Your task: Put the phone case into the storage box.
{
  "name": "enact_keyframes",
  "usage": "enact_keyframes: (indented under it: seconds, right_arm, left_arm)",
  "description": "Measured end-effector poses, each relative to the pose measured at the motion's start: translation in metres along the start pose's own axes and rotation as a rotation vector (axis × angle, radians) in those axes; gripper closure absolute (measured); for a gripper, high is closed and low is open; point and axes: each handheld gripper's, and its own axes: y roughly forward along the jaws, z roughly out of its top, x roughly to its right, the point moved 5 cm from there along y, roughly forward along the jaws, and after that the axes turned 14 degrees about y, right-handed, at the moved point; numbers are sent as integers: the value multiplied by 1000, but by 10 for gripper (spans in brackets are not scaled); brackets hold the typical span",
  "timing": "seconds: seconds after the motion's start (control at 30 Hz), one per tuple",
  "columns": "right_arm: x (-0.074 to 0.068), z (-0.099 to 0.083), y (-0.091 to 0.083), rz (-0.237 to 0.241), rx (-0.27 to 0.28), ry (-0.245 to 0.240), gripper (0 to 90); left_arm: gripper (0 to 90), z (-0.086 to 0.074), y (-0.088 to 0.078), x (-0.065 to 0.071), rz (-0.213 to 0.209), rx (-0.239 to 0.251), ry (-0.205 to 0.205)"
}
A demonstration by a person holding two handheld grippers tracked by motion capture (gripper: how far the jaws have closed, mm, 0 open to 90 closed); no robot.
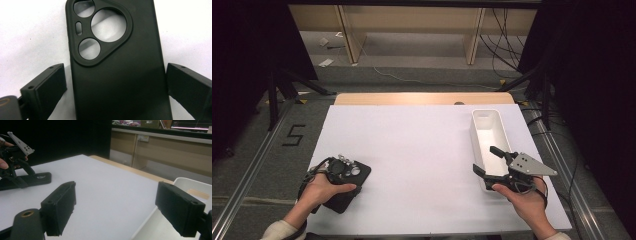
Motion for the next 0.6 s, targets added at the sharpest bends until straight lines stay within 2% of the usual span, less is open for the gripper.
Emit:
enact_keyframes:
  seconds: [0.6]
  right_arm:
    - [0, 0, 1, 3, 0, -1, 180]
  left_arm:
    - [35, 2, 1, -1, -16, -24, -1]
